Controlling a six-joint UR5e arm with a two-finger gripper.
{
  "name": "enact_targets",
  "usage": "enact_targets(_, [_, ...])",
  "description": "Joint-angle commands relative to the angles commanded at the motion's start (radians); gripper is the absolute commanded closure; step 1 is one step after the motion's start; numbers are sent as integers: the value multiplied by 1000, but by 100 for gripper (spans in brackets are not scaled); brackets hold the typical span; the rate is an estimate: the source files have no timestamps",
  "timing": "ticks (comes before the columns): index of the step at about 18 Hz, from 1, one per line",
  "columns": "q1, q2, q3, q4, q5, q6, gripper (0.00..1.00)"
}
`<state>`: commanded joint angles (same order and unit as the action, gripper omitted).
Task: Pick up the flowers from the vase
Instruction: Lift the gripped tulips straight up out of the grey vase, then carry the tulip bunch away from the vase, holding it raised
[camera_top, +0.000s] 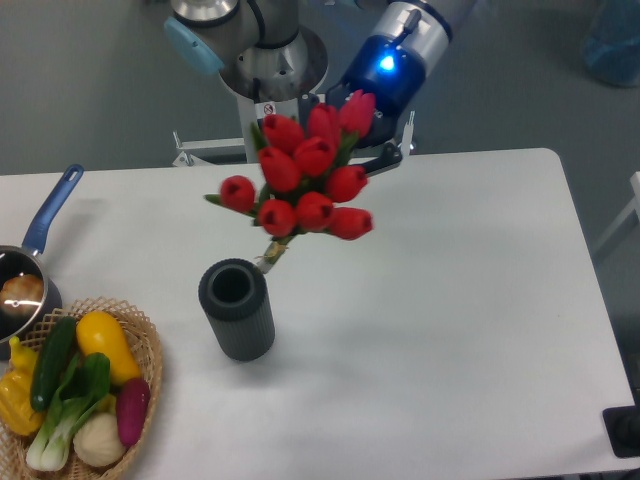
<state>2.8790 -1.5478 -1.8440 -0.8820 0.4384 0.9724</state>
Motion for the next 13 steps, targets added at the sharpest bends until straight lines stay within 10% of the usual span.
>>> enact_targets(13, [126, -195, 37, -8, 483, 382, 100])
